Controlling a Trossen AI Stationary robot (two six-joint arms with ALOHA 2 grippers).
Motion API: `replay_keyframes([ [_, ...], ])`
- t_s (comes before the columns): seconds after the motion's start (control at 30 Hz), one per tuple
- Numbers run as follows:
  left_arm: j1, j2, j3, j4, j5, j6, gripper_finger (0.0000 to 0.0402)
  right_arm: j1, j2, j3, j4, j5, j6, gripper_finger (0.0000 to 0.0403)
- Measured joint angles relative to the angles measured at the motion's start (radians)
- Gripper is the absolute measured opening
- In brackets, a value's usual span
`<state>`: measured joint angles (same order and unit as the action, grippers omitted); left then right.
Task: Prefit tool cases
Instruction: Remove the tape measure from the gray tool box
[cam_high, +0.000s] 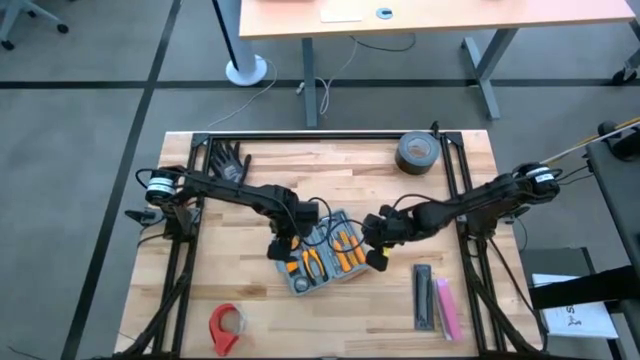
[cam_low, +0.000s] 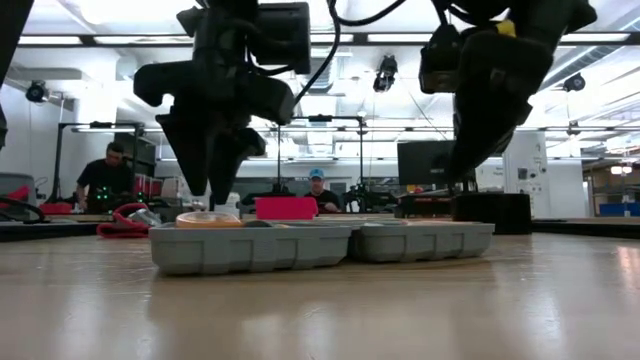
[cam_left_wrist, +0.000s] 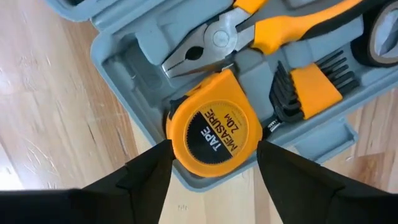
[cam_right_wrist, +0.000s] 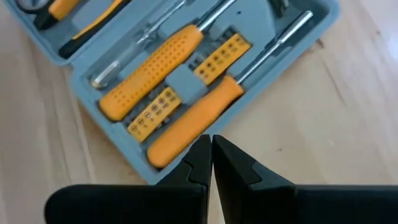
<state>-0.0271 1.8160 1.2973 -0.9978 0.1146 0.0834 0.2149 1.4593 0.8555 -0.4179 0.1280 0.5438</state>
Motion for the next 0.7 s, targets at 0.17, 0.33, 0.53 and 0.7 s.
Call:
replay_keyframes([
  [0.17,-0.005,0.0,0.0,-0.015,0.011,-0.017,0.0253,0.035,0.001,0.0,0.004,0.001,0.022,0.0],
  [0.33,-0.005,0.0,-0.008,-0.017,0.026,-0.066,0.0264,0.054,0.035,0.0,0.023,0.003,0.036,0.0],
  [0.53,-0.005,0.0,-0.031,-0.017,0.026,-0.198,0.0276,0.054,0.11,0.0,0.077,0.002,0.039,0.0],
  [0.7,-0.003,0.0,-0.049,-0.017,0.026,-0.324,0.0279,0.053,0.142,0.0,0.093,0.0,0.035,0.0],
])
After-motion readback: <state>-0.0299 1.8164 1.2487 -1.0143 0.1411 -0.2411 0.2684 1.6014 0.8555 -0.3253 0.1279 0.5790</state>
